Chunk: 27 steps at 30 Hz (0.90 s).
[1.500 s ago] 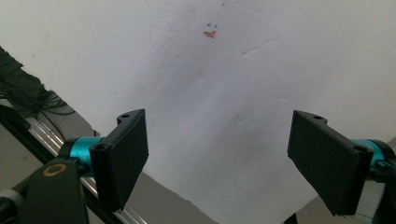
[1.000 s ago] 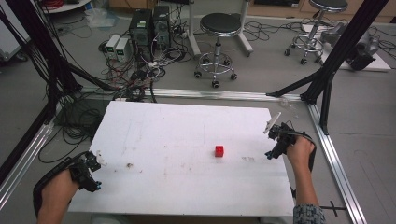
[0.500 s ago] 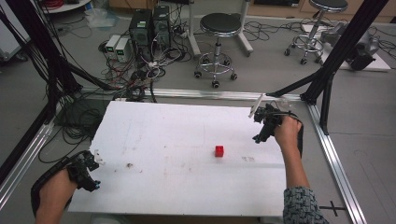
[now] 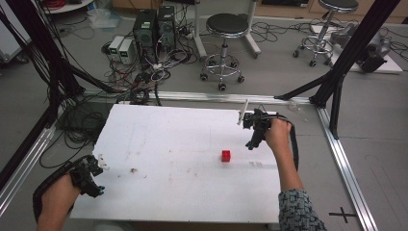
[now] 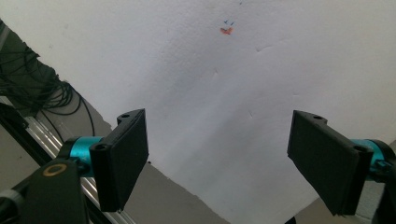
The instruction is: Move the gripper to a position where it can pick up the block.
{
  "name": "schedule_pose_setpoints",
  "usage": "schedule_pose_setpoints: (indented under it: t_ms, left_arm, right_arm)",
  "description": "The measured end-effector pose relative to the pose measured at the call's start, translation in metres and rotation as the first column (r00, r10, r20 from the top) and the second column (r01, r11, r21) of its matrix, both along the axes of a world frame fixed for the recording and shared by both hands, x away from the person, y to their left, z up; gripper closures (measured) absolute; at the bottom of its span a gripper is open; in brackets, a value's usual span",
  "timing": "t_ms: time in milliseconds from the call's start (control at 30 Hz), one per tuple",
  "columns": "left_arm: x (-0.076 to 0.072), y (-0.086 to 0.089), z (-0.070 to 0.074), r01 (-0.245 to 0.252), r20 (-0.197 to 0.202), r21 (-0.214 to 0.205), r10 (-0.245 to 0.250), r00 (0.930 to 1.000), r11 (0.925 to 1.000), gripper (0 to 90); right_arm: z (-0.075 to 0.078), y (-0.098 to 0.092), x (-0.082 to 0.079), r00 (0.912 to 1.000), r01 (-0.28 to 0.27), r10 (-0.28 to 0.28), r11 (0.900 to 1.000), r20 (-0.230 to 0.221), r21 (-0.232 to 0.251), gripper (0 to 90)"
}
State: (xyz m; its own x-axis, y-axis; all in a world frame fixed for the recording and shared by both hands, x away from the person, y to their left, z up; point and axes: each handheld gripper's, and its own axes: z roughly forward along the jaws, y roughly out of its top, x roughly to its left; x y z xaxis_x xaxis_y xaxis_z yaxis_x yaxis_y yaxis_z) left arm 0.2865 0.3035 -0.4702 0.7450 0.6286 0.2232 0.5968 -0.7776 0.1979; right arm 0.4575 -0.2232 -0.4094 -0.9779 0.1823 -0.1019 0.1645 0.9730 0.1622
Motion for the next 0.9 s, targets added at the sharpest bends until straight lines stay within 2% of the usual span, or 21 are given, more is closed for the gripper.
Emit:
schedule_pose_setpoints:
  t_ms: [67, 233, 333, 367, 467, 767, 900]
  left_arm:
    - [0.0, 0.0, 0.0, 0.003, 0.004, 0.002, -0.003, 1.0, 1.0, 20.7]
    - [0.001, 0.0, -0.001, 0.0, 0.005, 0.002, 0.0, 1.0, 1.0, 20.7]
    - [0.001, -0.001, -0.001, -0.003, 0.004, -0.007, 0.003, 1.0, 1.0, 20.7]
    - [0.001, -0.001, 0.0, 0.005, -0.003, 0.001, -0.005, 1.0, 1.0, 20.7]
    - [0.001, -0.001, 0.0, 0.005, -0.002, 0.0, -0.005, 1.0, 1.0, 20.7]
    - [0.001, 0.0, 0.0, -0.003, 0.006, -0.009, 0.003, 1.0, 1.0, 20.7]
    - [0.001, 0.0, 0.0, 0.002, 0.003, -0.005, -0.002, 1.0, 1.0, 20.7]
  right_arm:
    - [-0.008, 0.011, 0.002, 0.9996, -0.025, 0.025, 0.9995, -0.015, -0.018, 0.8]
    - [-0.017, 0.02, 0.001, 0.9994, -0.033, 0.032, 0.9977, -0.015, -0.06, 0.8]
    - [-0.023, 0.027, 0.001, 0.999, -0.042, 0.041, 0.9971, -0.016, -0.064, 0.9]
    - [-0.025, 0.03, 0.001, 0.9987, -0.048, 0.047, 0.9971, -0.021, -0.06, 0.9]
    - [-0.031, 0.039, 0.0, 0.9962, -0.081, 0.079, 0.995, -0.038, -0.058, 0.9]
    - [-0.058, 0.063, 0.0, 0.9879, -0.146, 0.139, 0.9837, -0.068, -0.105, 0.9]
    - [-0.064, 0.068, -0.001, 0.9871, -0.149, 0.141, 0.9827, -0.075, -0.11, 0.8]
